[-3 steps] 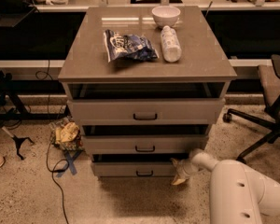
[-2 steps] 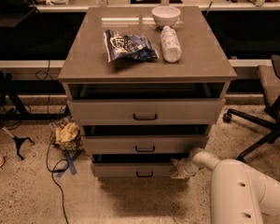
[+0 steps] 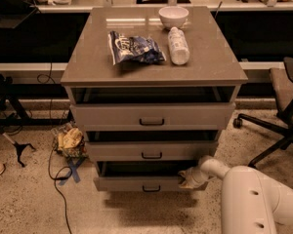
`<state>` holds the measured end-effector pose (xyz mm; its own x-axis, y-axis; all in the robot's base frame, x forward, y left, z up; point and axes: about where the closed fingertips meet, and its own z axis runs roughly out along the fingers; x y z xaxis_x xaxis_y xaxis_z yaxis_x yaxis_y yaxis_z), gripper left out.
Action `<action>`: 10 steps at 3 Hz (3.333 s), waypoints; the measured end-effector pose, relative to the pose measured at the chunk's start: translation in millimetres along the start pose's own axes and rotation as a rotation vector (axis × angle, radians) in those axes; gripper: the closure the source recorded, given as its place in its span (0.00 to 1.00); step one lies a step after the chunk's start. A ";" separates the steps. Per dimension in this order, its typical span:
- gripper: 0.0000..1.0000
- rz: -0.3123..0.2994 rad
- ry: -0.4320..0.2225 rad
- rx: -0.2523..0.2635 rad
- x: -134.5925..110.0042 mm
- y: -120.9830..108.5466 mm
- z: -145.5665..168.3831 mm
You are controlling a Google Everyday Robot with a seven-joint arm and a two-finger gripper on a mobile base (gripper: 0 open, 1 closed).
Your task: Open bottom drawer
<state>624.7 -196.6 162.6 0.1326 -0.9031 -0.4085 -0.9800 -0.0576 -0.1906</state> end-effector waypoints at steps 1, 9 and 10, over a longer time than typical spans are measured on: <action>1.00 0.000 0.000 0.000 -0.3 0.0 -0.4; 0.00 0.150 0.101 -0.059 6.4 42.2 -8.7; 0.15 0.178 0.121 -0.087 9.8 55.3 -10.0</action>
Offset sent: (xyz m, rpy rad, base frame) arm 0.0000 0.0000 0.0006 0.0000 0.0000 0.0000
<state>570.4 -212.9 156.9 -0.0576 -0.9464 -0.3179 -0.9961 0.0759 -0.0454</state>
